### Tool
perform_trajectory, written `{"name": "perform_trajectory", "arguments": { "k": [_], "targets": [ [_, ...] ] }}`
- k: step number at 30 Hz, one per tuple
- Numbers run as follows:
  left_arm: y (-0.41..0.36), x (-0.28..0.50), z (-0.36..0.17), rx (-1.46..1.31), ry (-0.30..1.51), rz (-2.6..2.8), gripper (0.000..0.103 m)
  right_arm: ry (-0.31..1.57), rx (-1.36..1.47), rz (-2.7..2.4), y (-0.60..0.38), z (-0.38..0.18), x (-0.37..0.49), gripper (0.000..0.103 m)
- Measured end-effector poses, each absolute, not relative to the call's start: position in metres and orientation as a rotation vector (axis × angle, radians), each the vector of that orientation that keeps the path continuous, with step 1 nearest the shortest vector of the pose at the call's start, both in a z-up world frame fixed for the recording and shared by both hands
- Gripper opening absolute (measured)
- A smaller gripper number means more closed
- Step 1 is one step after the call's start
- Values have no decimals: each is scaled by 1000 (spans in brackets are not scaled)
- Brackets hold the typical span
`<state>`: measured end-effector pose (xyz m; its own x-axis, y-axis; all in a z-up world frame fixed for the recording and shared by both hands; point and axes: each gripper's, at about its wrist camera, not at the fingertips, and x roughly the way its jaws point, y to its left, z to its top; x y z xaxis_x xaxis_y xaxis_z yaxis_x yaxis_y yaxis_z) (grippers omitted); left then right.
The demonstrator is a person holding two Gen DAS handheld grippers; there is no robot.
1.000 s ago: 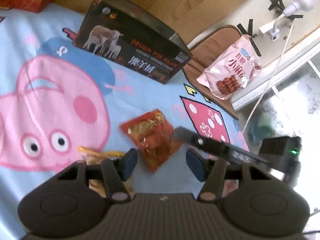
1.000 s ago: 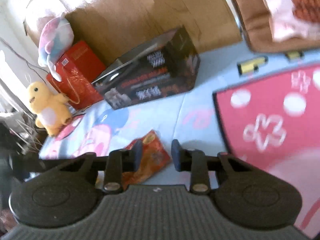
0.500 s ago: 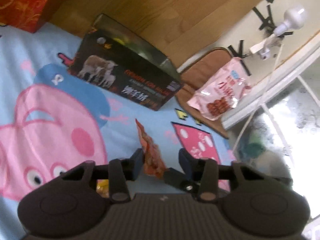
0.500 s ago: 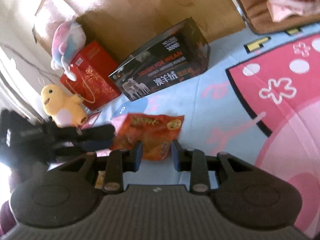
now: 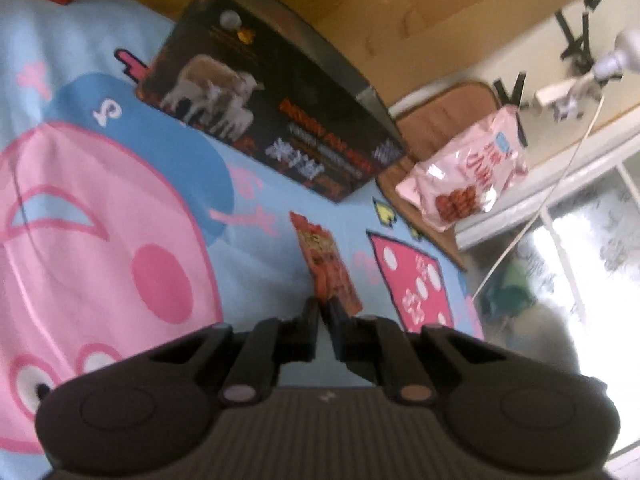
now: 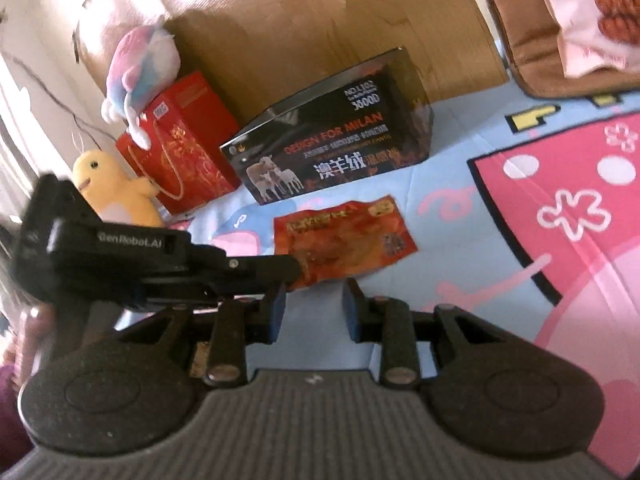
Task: Organize snacks
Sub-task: 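Carry the red packet over the black box and open the left gripper, then grasp the clear bag of peanuts with the left gripper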
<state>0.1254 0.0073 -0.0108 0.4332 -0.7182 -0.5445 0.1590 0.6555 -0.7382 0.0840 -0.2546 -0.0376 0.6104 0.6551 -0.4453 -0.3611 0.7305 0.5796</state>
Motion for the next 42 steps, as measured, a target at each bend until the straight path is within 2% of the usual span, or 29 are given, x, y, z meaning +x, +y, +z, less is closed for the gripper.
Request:
{"name": "perform_trajectory", "arguments": {
  "k": [3, 5, 9, 14, 15, 16, 17, 25, 27, 28, 30, 31, 32, 33, 38, 42],
  "targets": [
    [16, 129, -9, -721, 965, -620, 7, 710, 530, 631, -263, -41, 89, 36],
    [17, 131, -7, -762, 970, -639, 7, 731, 642, 664, -272, -45, 95, 45],
    [19, 131, -6, -839, 976, -673, 7, 767, 868, 689, -283, -51, 110, 51],
    [31, 121, -8, -891, 974, -680, 7, 836, 1179, 712, -290, -70, 136, 51],
    [35, 120, -7, -880, 970, -664, 7, 849, 1202, 719, -289, -72, 139, 47],
    [38, 119, -6, -867, 967, -653, 7, 853, 1199, 718, -287, -71, 140, 23],
    [41, 119, -4, -864, 965, -650, 7, 847, 1172, 719, -284, -68, 140, 10],
    [54, 153, 61, -760, 800, -665, 7, 691, 955, 806, -254, 5, 155, 8],
    [51, 170, 77, -706, 756, -648, 11, 640, 914, 804, -247, 25, 165, 8],
    [48, 182, 82, -672, 741, -618, 12, 620, 897, 777, -243, 31, 172, 9],
    [39, 207, 85, -571, 742, -502, 47, 589, 857, 679, -234, 37, 187, 15],
    [36, 216, 82, -540, 759, -436, 48, 578, 805, 628, -228, 36, 193, 31],
    [34, 220, 78, -528, 768, -404, 48, 571, 731, 546, -223, 35, 195, 40],
    [34, 219, 76, -533, 763, -428, 48, 563, 691, 485, -221, 33, 192, 44],
    [42, 167, 72, -517, 710, -487, 48, 474, 574, 505, -234, 21, 142, 44],
    [55, 110, 64, -476, 742, -517, 55, 573, 518, 639, -236, 3, 104, 50]
  ]
}}
